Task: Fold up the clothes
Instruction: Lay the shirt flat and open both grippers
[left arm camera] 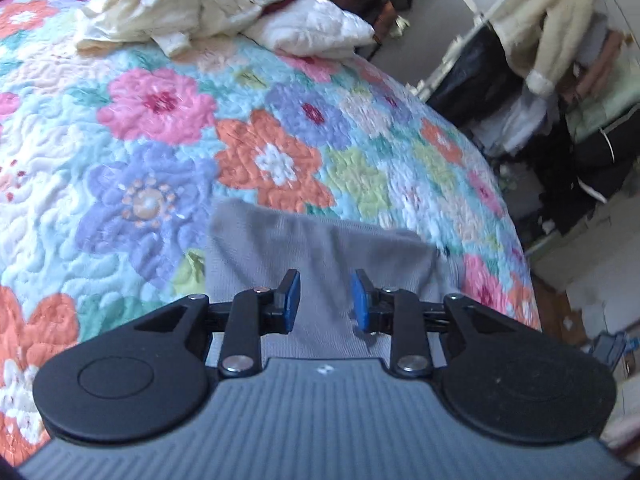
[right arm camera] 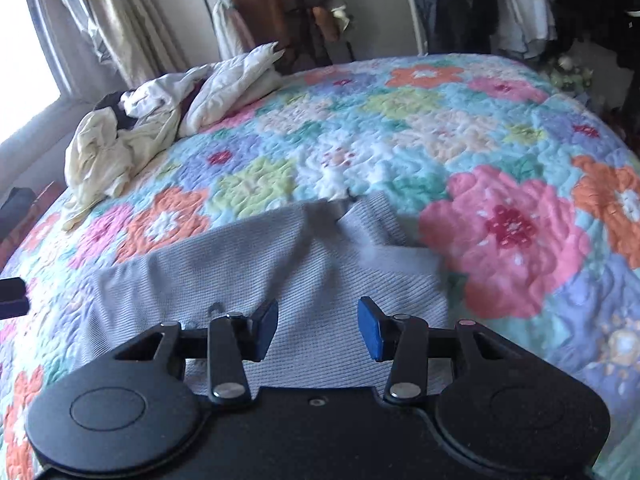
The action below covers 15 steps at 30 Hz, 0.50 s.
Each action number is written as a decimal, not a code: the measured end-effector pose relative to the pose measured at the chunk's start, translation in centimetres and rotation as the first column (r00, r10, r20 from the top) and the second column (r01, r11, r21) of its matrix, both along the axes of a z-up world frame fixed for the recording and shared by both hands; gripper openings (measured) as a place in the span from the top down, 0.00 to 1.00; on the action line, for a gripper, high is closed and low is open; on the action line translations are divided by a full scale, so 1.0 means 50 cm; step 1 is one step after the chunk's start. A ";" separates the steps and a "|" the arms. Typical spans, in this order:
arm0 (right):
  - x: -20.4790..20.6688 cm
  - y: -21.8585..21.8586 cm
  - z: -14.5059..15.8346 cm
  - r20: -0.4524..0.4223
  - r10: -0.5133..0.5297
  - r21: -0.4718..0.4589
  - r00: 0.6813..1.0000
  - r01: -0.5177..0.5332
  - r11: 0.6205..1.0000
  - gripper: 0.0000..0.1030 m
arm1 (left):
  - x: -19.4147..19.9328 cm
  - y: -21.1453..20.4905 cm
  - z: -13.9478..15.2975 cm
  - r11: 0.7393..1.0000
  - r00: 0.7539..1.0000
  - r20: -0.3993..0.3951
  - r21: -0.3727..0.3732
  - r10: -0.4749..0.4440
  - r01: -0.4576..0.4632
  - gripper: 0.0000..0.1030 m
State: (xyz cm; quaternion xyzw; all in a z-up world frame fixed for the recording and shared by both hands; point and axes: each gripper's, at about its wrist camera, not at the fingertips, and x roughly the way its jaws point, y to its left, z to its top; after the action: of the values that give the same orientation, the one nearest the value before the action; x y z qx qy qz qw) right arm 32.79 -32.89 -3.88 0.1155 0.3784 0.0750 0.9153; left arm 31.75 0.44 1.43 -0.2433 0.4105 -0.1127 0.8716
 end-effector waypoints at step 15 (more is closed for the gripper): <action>-0.014 0.022 -0.049 -0.100 -0.039 -0.234 0.994 0.015 0.972 0.50 | 0.007 -0.058 -0.155 0.946 0.991 -0.099 0.301 -0.095 0.121 0.73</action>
State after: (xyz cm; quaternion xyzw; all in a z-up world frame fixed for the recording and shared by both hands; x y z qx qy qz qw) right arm 32.11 -31.81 -6.35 0.0165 0.4299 0.0116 0.9026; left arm 32.11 -2.45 -6.30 -0.0869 0.4716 -0.0852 0.8734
